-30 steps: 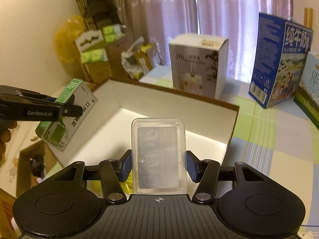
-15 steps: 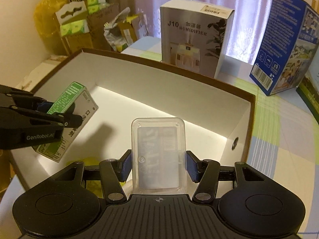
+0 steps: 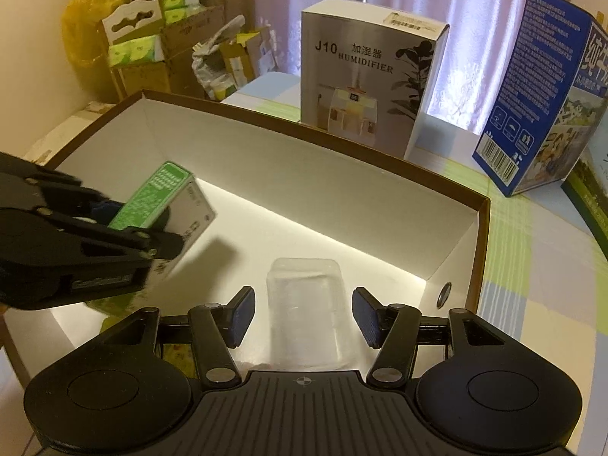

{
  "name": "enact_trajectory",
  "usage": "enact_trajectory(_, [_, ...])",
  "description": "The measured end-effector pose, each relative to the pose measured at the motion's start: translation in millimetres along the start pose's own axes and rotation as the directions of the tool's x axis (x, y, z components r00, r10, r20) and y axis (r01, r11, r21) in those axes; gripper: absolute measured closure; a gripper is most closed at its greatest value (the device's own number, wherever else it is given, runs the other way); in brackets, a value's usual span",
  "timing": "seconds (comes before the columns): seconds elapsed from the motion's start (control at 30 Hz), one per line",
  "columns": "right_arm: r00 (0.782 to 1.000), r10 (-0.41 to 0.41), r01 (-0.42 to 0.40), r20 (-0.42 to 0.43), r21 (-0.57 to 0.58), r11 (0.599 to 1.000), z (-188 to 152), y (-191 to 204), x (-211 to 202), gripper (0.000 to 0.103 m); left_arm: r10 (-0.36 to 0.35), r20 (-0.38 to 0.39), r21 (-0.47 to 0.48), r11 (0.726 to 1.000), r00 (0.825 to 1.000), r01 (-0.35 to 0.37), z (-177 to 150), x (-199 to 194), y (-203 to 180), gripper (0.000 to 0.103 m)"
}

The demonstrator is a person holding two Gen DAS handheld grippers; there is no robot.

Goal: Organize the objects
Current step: 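Open the left tool to set down the green box while the right tool releases the container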

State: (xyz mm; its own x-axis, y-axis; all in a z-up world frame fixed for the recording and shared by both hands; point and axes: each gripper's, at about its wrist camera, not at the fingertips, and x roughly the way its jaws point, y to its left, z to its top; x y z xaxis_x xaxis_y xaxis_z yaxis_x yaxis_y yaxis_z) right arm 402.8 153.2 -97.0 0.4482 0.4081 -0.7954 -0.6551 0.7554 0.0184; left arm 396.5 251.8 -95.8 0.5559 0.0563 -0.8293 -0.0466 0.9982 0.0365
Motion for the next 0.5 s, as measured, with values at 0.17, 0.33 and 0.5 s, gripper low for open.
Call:
enact_trajectory(0.17, [1.000,0.017,-0.017,0.005,0.017,1.000,-3.2,0.2,-8.5,0.047,0.009,0.026,0.033,0.999,1.000,-0.010,3.2,-3.8,-6.0,0.070])
enact_trajectory(0.33, [0.999,0.042,-0.043,0.021,0.044,0.998,-6.9,-0.4,-21.5,0.043,0.012,0.033,0.026,1.000,0.999,-0.013,3.8,-14.6,-4.5,0.049])
enact_trajectory(0.5, [0.998,0.057,-0.058,0.037,0.048,0.997,-12.5,4.5,-37.4,0.039,0.023,0.025,0.006,1.000,0.999,-0.024,-1.9,-32.2,0.9,0.030])
